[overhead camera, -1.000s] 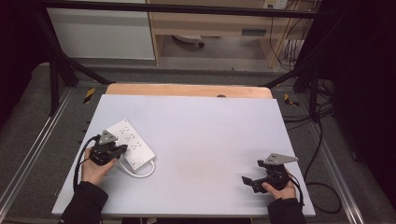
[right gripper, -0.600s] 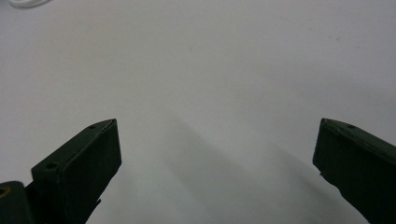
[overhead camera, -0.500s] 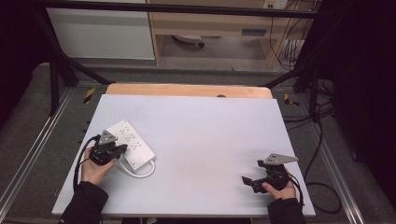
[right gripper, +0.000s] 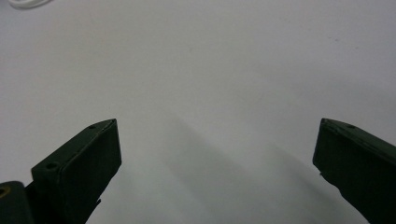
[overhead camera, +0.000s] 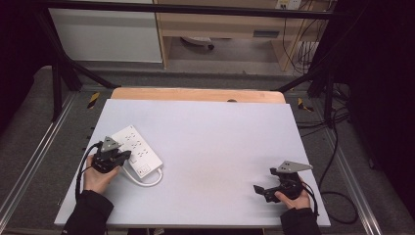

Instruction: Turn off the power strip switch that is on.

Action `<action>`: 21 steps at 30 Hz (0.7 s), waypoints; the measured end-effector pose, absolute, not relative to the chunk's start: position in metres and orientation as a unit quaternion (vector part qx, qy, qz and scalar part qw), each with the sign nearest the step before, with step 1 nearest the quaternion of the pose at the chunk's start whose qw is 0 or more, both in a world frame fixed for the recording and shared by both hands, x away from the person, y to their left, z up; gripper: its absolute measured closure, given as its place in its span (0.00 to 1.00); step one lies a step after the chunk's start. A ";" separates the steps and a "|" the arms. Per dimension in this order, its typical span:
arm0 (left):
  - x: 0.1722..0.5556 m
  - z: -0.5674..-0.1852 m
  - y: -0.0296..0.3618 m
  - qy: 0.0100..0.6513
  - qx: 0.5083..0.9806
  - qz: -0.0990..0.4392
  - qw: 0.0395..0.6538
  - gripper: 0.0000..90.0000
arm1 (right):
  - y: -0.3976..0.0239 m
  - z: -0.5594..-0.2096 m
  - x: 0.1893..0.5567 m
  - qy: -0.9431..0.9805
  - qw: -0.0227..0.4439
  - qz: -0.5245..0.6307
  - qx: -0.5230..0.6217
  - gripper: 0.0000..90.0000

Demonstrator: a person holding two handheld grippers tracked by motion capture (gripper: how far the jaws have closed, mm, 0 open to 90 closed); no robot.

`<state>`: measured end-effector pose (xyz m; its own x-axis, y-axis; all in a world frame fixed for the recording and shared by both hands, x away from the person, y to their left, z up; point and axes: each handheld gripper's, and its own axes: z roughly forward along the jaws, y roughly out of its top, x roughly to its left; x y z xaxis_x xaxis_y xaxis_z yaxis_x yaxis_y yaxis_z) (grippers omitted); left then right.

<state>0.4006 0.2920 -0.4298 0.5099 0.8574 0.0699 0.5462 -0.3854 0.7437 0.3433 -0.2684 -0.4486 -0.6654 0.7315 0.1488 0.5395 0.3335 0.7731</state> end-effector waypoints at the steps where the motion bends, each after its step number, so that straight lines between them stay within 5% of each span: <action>1: 0.401 -0.430 0.291 0.439 0.800 0.230 0.338 1.00 | -0.268 -0.449 0.343 0.809 0.114 0.422 0.392 0.02; 21: 0.399 -0.427 0.291 0.435 0.801 0.224 0.347 1.00 | -0.269 -0.449 0.344 0.810 0.114 0.422 0.391 0.02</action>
